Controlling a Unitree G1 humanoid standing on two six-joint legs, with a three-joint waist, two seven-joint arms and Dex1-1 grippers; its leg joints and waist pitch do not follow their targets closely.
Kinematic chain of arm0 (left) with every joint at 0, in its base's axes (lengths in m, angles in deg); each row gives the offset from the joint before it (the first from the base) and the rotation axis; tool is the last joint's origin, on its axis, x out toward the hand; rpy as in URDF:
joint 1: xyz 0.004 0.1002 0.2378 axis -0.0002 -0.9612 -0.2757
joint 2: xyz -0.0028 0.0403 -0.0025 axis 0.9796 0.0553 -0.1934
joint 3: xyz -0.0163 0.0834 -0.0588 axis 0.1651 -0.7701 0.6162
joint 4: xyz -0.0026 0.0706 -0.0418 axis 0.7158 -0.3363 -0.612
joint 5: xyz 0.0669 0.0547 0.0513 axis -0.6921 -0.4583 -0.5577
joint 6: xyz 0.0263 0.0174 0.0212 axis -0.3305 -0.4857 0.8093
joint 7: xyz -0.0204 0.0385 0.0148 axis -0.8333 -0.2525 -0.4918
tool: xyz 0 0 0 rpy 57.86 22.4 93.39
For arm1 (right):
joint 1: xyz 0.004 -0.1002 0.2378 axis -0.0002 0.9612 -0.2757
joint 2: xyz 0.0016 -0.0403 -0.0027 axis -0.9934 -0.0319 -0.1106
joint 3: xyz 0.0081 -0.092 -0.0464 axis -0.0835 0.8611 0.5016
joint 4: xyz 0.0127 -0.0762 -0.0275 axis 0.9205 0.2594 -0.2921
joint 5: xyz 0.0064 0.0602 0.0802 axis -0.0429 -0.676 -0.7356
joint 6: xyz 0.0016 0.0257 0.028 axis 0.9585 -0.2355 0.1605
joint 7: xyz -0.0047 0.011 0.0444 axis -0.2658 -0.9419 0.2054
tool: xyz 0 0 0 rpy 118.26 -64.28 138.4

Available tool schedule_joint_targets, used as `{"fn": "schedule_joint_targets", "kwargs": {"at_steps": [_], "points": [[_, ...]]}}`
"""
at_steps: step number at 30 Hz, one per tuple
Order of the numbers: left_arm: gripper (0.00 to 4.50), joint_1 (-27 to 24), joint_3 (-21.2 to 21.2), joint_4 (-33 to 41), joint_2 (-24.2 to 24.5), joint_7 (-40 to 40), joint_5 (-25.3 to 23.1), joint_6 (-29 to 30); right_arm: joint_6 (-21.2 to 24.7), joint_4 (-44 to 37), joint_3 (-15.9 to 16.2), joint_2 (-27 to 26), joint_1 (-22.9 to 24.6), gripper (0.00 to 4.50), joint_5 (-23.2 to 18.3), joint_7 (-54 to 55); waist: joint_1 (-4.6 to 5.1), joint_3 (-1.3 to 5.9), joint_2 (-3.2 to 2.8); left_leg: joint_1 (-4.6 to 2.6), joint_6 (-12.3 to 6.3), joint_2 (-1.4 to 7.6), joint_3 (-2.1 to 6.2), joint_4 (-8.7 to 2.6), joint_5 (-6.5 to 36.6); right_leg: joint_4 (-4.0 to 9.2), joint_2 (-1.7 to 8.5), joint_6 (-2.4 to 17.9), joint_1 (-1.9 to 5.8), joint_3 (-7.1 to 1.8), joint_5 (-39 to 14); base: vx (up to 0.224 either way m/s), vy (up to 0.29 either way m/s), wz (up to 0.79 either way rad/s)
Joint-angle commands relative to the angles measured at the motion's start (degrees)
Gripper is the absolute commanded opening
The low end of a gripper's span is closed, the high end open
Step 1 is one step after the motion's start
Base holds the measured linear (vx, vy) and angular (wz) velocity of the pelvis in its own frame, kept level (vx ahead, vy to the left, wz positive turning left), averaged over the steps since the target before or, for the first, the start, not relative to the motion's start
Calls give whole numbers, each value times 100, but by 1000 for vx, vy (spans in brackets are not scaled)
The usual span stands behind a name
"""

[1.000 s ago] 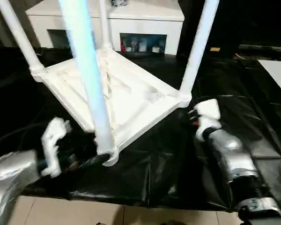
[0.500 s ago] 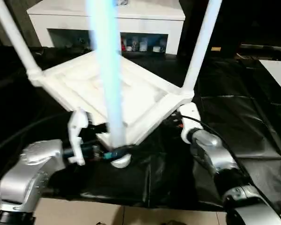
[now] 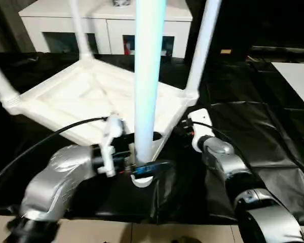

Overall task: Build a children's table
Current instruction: Rotate table base

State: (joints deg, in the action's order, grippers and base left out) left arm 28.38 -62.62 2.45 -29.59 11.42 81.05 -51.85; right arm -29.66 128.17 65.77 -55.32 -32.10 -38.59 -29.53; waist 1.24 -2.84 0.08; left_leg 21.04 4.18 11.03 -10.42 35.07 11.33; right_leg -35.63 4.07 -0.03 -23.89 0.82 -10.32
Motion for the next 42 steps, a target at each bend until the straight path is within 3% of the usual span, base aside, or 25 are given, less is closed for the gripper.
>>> {"fn": "schedule_joint_targets", "kwargs": {"at_steps": [1, 3, 4, 5, 6, 10, 16, 23, 24, 25, 27, 30, 33, 34, 36, 40, 42], "points": [[448, 140, -191, -158, -69, -50, -162, -125, -143, 31, 127, -201, -166, 363, 7, -117, -37, 359, -3, -10, -159, 104, 4, -409, 1139, 365, 215, 1428, 322, -127, -879, 0, 0, 0], [448, 211, -230, -284, -96, -87, -264, -207, -175, 51, 131, -216, -173, 363, 17, -123, -36, 372, -19, -29, -124, 104, 6, -400, 1183, 366, 213, 1412, 313, -130, -903, 0, 0, 0], [448, 468, -332, -763, -194, -255, -557, -464, -289, 163, 136, -247, -213, 363, 67, -84, -39, 369, -23, -19, -126, 105, 12, -404, 1183, 363, 215, 1423, 317, -131, -881, 0, 0, 0], [448, 468, -332, -763, -194, -255, -557, -464, -289, 163, 136, -247, -213, 363, 67, -84, -47, 368, -32, -52, -131, 93, -5, -391, 1256, 384, 201, 1420, 284, -130, -951, 0, 0, 0], [448, 619, -382, -1060, -250, -367, -733, -606, -339, 220, 128, -258, -234, 363, 80, -61, -43, 383, -38, -21, -133, 91, 12, -396, 1172, 361, 216, 1448, 321, -132, -821, 0, 0, 0], [448, 949, -436, -1771, -374, -827, -1230, -1002, -381, 248, 96, -244, -234, 363, 87, -40, -39, 378, -28, -32, -121, 96, 15, -397, 1261, 373, 213, 1438, 311, -126, -863, 0, 0, 0], [448, 1320, -421, -2492, -625, -1306, -1577, -1442, -416, 196, 69, -201, -156, 363, 78, -97, -68, 393, -19, -22, -196, 100, 19, -391, 1216, 372, 232, 1508, 331, -123, -727, 0, 0, 0], [448, 2059, -205, -3830, -1173, -2371, -1959, -2152, -488, -32, -66, -17, 47, 363, 7, -80, -115, 388, -24, -25, -246, 81, 14, -389, 1262, 423, 220, 1465, 331, -118, -781, 0, 0, 0], [448, 2277, -180, -4267, -1242, -2874, -2200, -2365, -465, -238, -141, 109, 163, 363, -44, -79, -133, 402, -41, -8, -259, 87, 27, -386, 1172, 398, 230, 1477, 355, -118, -640, 0, 0, 0], [448, 2341, -173, -4402, -1258, -3032, -2279, -2437, -449, -320, -177, 153, 207, 363, -70, -75, -144, 400, -37, -27, -273, 88, 19, -381, 1179, 412, 222, 1469, 339, -119, -607, 0, 0, 0], [448, 2392, -163, -4508, -1266, -3178, -2344, -2496, -437, -391, -209, 190, 242, 363, -93, -71, -150, 412, 4, 23, -325, 72, 32, -376, 1032, 378, 230, 1456, 394, -115, -425, 0, 0, 0], [448, 2526, -32, -4778, -1335, -3587, -2401, -2628, -415, -643, -294, 327, 366, 363, -136, -44, -136, 412, 11, 12, -385, 69, 26, -357, 1038, 398, 231, 1500, 377, -110, -544, 0, 0, 0], [448, 2532, 103, -4794, -1462, -3386, -2176, -2767, -368, -834, -366, 401, 455, 363, -204, -73, -143, 404, 10, -1, -395, 78, 24, -364, 1106, 422, 229, 1517, 355, -107, -696, 0, 0, 0], [448, 2434, 134, -4674, -1587, -2834, -1881, -2916, -270, -1133, -446, 516, 597, 363, -279, -107, -149, 410, 29, 3, -410, 80, 22, -363, 1076, 418, 228, 1523, 354, -109, -660, 0, 0, 0], [448, 2362, 95, -4601, -1629, -2499, -1747, -2973, -183, -1323, -500, 568, 684, 363, -323, -132, -216, 406, 26, -7, -449, 93, 20, -379, 1013, 412, 233, 1571, 350, -111, -546, 0, 0, 0], [448, 1951, -303, -4119, -1334, -1428, -1561, -2666, -46, -1723, -562, 693, 893, 363, -392, -218, -224, 405, -9, 2, -508, 118, 17, -388, 938, 374, 239, 1638, 349, -108, -282, 0, 0, 0], [448, 1822, -435, -4034, -1077, -1029, -1563, -2617, 9, -1923, -560, 752, 1024, 363, -426, -331, -239, 404, -37, -38, -492, 120, 15, -399, 948, 380, 234, 1602, 337, -106, -250, 0, 0, 0]]}}
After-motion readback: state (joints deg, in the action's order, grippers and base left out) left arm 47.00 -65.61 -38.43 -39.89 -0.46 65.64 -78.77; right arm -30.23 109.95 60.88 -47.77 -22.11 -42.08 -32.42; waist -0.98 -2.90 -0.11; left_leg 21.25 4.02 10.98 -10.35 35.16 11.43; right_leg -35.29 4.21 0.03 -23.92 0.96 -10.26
